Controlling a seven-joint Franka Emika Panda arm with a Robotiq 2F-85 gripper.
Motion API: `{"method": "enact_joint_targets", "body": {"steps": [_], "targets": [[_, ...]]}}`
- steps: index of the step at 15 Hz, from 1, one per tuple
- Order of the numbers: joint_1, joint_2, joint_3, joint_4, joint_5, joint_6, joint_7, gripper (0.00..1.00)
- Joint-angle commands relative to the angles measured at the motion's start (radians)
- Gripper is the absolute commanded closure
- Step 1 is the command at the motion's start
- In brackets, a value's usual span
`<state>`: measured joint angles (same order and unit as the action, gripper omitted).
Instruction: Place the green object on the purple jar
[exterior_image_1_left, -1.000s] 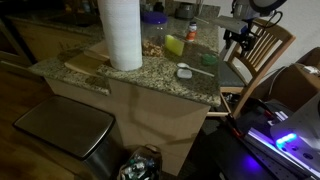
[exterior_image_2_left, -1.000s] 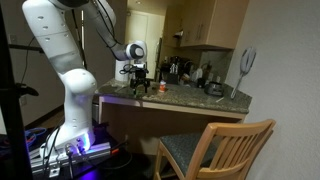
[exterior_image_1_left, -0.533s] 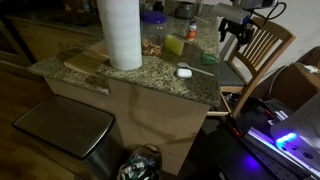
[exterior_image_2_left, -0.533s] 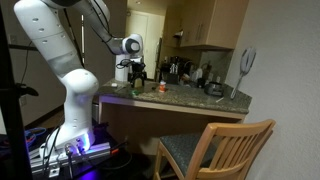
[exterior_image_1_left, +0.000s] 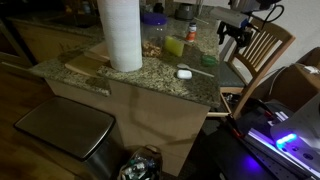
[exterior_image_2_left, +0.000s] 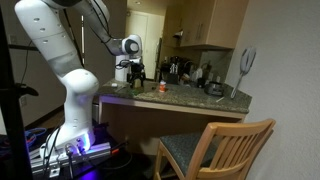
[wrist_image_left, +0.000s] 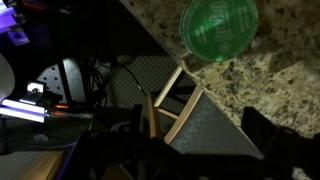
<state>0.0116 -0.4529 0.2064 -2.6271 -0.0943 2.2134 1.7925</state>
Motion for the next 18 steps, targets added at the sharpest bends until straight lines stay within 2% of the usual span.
{"method": "enact_joint_targets", "body": {"steps": [1,4,5,8,13,14,15,18], "targets": [[0.002,0.079,0.008,0.002,0.010,0.064,0.002,0.00],[-0.003,0.114,0.002,0.000,0.001,0.118,0.009,0.00],[0.004,0.084,0.005,0.001,0.001,0.072,0.007,0.00],[0.009,0.100,-0.003,0.006,0.009,0.085,-0.012,0.00],[0.064,0.079,-0.013,0.011,0.082,0.066,-0.121,0.00],[0.060,0.079,-0.005,0.018,0.076,0.037,-0.118,0.00],[0.048,0.084,0.009,0.006,0.061,0.081,-0.077,0.00],[0.051,0.083,0.009,0.010,0.062,0.061,-0.088,0.00]]}}
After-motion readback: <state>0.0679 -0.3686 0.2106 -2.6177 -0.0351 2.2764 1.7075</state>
